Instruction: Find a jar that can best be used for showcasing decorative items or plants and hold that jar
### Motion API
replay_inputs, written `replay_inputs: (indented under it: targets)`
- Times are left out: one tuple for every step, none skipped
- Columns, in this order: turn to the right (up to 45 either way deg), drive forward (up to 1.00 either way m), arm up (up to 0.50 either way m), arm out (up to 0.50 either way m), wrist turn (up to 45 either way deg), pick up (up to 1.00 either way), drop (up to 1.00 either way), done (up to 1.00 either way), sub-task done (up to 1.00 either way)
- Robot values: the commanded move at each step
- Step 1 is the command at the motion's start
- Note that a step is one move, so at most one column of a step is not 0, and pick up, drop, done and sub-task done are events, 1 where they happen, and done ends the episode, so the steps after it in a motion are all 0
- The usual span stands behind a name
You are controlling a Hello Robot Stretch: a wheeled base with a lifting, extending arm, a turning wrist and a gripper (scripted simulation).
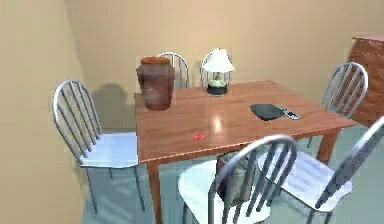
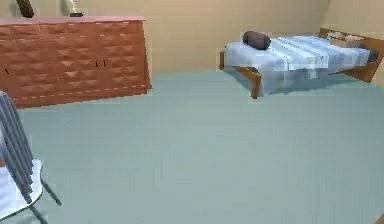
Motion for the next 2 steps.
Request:
replay_inputs:
  targets:
    - [-24.0, 0.00, 0.00, 0.00, 0.0, 0.00, 0.00, 0.00, 0.00]
    - [0.0, 0.65, 0.00, 0.00, 0.0, 0.00, 0.00, 0.00, 0.00]
